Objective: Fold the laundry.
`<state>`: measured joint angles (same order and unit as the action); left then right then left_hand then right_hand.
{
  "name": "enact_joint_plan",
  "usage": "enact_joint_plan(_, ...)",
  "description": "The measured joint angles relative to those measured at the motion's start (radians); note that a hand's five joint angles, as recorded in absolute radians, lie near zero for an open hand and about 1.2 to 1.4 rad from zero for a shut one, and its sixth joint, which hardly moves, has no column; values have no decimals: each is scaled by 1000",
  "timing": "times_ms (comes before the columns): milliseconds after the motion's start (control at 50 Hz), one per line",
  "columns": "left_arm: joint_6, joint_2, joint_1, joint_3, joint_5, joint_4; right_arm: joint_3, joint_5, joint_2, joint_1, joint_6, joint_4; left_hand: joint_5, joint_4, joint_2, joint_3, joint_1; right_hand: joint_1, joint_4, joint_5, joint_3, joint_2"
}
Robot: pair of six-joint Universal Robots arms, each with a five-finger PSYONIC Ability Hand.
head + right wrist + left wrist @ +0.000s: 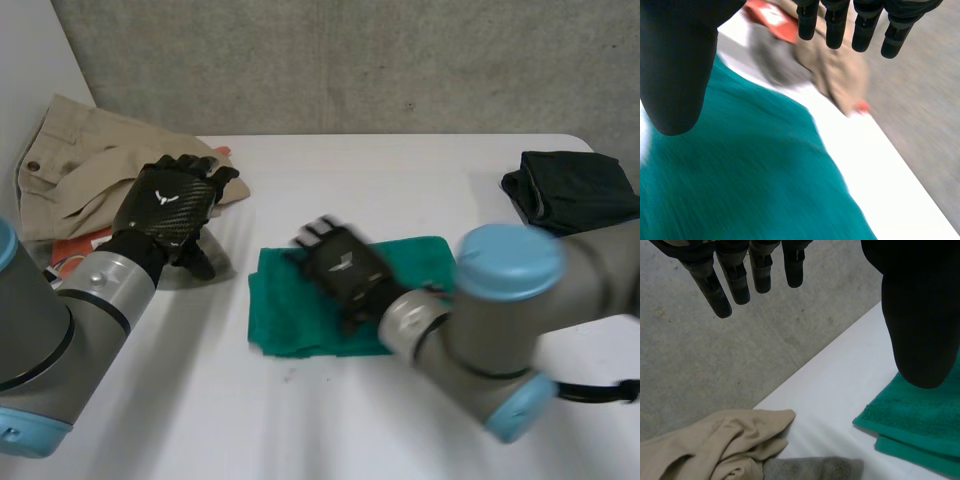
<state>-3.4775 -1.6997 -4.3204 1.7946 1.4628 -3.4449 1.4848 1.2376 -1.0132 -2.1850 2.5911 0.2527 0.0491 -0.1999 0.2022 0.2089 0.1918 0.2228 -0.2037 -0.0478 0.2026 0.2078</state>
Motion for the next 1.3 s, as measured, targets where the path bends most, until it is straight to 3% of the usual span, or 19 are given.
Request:
enact_joint_plan(100, 1, -2, 14, -13, 0, -6, 114, 47, -102, 140, 72, -31, 0, 0, 0, 0, 0, 0, 0, 0, 0, 0)
enact_joint_plan(220, 3, -13, 50, -21, 1, -29, 221, 53, -118, 269, 79, -74, 0, 0, 0, 0, 0, 24, -37, -28, 37, 31)
enact_joint_plan(280, 4, -17, 63, -20, 2, -39, 243, 55, -100, 314, 55, -81, 0, 0, 0, 0, 0, 294, -293, -282, 315, 313)
enact_joint_plan(300, 4, -19, 68, -20, 2, -43, 250, 59, -85, 342, 22, -83, 0, 0, 0, 0, 0, 579, -579, -568, 582, 592)
enact_joint_plan(340, 4, -21, 73, -19, 3, -46, 254, 73, -70, 369, -34, -82, 0, 0, 0, 0, 0, 769, -859, -839, 861, 874)
enact_joint_plan(420, 4, -21, 75, -16, 3, -47, 243, 122, -60, 392, -153, -64, 0, 0, 0, 0, 0, 852, -986, -936, 977, 965)
enact_joint_plan(580, 3, -5, 69, -10, 5, -42, 141, 208, -122, 203, -274, 23, 0, 0, 0, 0, 0, 852, -991, -956, 980, 965)
enact_joint_plan(680, 3, 7, 65, -3, 5, -39, 86, 183, -93, 46, -289, 38, 0, 0, 0, 0, 0, 852, -991, -959, 980, 965)
enact_joint_plan(760, 3, 12, 63, 9, 6, -37, 56, 110, -4, -101, -325, 30, 0, 0, 0, 0, 0, 850, -985, -956, 977, 963)
enact_joint_plan(800, 3, 12, 64, 13, 6, -37, 52, 88, 24, -133, -339, 22, 0, 0, 0, 0, 0, 767, -834, -813, 830, 819)
enact_joint_plan(860, 5, 11, 68, 15, 6, -37, 52, 61, 52, -160, -344, 10, 0, 0, 0, 0, 0, 304, -383, -352, 382, 333)
enact_joint_plan(880, 7, 10, 70, 13, 7, -39, 56, 51, 54, -162, -331, 5, 0, 0, 0, 0, 0, 102, -150, -134, 150, 125)
enact_joint_plan(920, 16, 8, 73, 4, 8, -41, 62, 39, 35, -149, -286, 2, 0, 0, 0, 0, 0, 2, -26, -27, 23, 11)
enact_joint_plan(1000, 58, 1, 81, -36, 13, -45, 84, 17, -56, -82, -121, 2, 0, 0, 0, 0, 0, -1, 1, -1, 0, 0)
enact_joint_plan(1160, 213, -89, 148, -215, 40, -4, 113, -26, -249, 110, 371, -27, 0, 0, 0, 0, 0, -1, 1, -1, 0, 0)
enact_joint_plan(1300, 256, -277, 284, -396, 143, 114, 35, -30, -222, 203, 510, -177, 0, 0, 0, 0, 0, -1, 1, -1, 0, 0)
